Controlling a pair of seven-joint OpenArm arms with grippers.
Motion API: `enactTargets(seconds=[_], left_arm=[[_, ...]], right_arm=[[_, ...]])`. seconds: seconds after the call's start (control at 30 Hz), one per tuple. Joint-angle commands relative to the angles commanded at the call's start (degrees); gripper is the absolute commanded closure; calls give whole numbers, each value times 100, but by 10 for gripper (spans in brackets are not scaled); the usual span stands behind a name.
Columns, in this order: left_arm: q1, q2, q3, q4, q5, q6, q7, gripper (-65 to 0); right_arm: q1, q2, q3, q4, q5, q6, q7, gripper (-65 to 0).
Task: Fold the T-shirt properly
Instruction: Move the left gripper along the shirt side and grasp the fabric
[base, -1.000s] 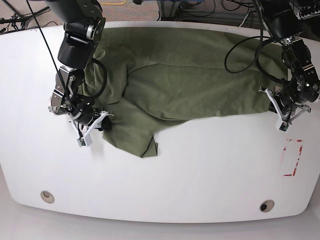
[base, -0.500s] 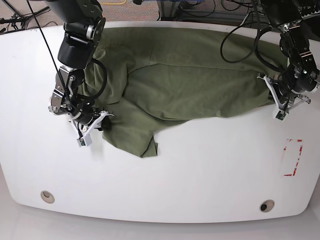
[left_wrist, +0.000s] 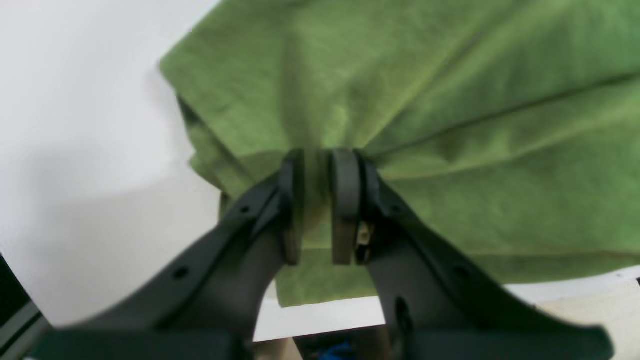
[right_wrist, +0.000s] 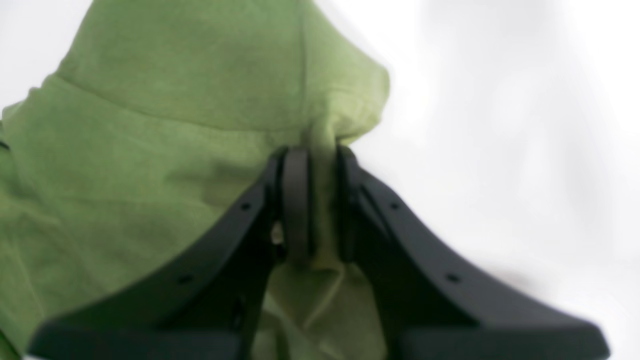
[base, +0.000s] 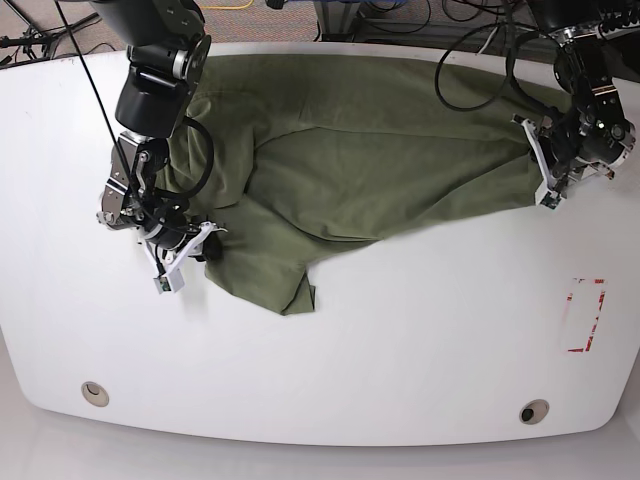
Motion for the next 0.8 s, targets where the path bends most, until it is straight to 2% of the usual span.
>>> enactTargets(seconds=[0.1,0.3,0.47,0.53,0.8], left_arm=[[-18,-114,-105,70,-35,0,18,-151],[-396,-79,-721,62,-44,0,18,-372],[-818,70,-1336,-149,9,0,18,-514],[-976,70,-1415,-360,9,0,18,-531],[-1371,53,-1442,-1301,0,0,-18,-531]], right_arm=[[0,-9,0,0,0,0,0,-86],[-9,-9,0,0,0,0,0,-86],[-62,-9,0,0,0,0,0,-86],[-105,-9,0,0,35,0,0,-86],[-123,-9,0,0,26,0,0,-86]])
